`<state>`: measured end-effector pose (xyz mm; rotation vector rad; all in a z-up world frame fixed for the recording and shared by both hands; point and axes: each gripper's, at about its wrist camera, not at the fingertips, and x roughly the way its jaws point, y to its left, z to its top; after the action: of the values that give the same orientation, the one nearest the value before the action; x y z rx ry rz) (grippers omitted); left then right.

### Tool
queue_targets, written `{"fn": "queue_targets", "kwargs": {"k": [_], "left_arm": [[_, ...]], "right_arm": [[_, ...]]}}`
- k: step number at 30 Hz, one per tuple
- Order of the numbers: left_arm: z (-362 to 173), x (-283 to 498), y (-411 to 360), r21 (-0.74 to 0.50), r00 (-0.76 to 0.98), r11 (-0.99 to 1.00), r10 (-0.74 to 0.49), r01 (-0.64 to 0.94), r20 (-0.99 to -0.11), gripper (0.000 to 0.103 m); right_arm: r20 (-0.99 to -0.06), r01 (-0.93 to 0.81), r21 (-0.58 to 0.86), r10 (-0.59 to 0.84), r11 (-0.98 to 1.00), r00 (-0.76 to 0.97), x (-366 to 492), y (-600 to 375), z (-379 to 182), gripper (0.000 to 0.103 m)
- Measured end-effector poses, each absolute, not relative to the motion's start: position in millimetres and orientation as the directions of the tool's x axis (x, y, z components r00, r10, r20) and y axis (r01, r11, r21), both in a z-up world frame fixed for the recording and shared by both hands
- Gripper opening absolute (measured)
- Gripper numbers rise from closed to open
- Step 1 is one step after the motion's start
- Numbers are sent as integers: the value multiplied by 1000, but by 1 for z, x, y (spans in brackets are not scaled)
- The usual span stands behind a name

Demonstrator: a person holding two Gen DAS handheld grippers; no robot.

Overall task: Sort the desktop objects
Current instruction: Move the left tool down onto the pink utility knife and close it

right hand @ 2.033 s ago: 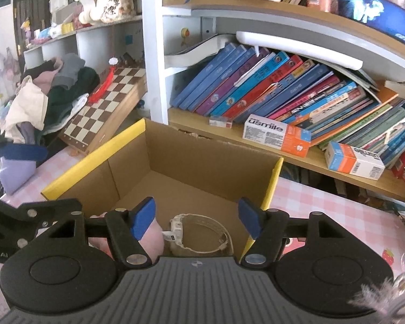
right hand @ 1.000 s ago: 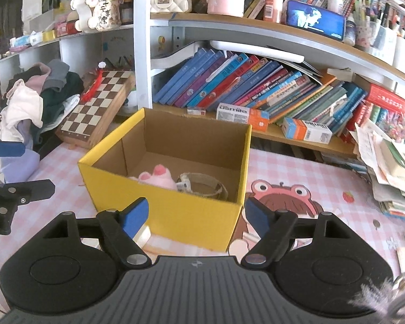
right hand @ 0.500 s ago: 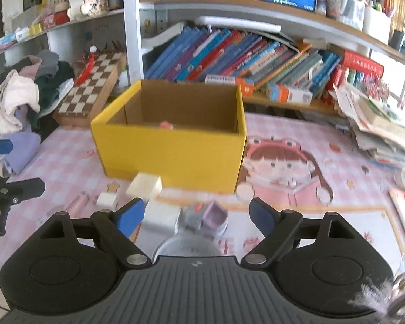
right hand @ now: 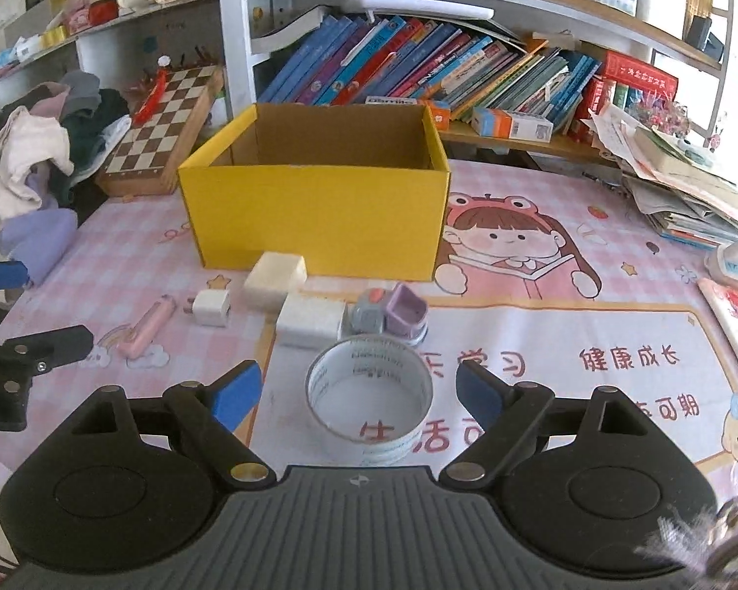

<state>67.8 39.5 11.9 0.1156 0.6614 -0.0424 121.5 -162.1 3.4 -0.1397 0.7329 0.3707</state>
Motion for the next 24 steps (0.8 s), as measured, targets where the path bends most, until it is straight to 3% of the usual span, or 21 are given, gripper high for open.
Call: {"fn": "queue_targets", "kwargs": {"k": [24], "left_arm": [[-15,61,25,95,717,991,-4,99,-697,97]], "right_arm": [[-758,-418,2,274,908,592,104,-146,-25,95]]}}
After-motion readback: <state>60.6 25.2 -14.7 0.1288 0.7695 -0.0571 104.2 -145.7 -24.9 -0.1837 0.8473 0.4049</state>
